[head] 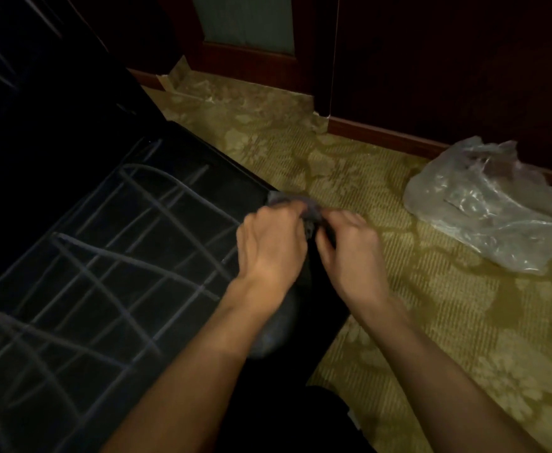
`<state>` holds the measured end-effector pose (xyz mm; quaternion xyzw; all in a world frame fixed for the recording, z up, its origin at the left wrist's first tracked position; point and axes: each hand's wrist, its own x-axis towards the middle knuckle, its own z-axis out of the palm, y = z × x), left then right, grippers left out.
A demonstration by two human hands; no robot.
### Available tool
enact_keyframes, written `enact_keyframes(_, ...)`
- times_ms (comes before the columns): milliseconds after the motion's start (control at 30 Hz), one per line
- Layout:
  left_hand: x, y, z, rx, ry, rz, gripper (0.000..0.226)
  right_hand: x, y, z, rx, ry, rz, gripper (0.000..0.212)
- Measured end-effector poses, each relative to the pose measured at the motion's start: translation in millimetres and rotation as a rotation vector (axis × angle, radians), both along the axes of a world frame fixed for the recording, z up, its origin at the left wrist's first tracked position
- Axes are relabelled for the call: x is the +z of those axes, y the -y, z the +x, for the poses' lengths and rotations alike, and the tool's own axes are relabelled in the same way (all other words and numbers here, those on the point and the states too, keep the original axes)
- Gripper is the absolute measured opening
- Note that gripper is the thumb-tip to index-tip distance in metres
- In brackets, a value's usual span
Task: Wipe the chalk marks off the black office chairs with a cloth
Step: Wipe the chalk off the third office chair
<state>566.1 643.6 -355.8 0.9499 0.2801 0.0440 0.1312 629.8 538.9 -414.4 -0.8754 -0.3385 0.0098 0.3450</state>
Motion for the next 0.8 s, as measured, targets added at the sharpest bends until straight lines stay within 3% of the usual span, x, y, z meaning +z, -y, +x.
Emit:
enact_keyframes(300,-5,10,-62,-0.065,0.102,-0.073,0.019,1,22,-29,0.139,0.123,0.078,0.032)
enact_keyframes(433,-10,-26,-33,0.025,0.073,0.049,0.020,6,-24,-4,0.154,0.111,0.002,0.034)
enact_keyframes(633,0,-77,7,0.215,-0.001,0.044,0.030,19,-105,25,0.190,0.030,-0.203,0.021)
enact_keyframes(800,-5,-52,-41,0.116,0.006,0.055,0.022,14,-65,-2,0.239,0.163,-0.074,0.033)
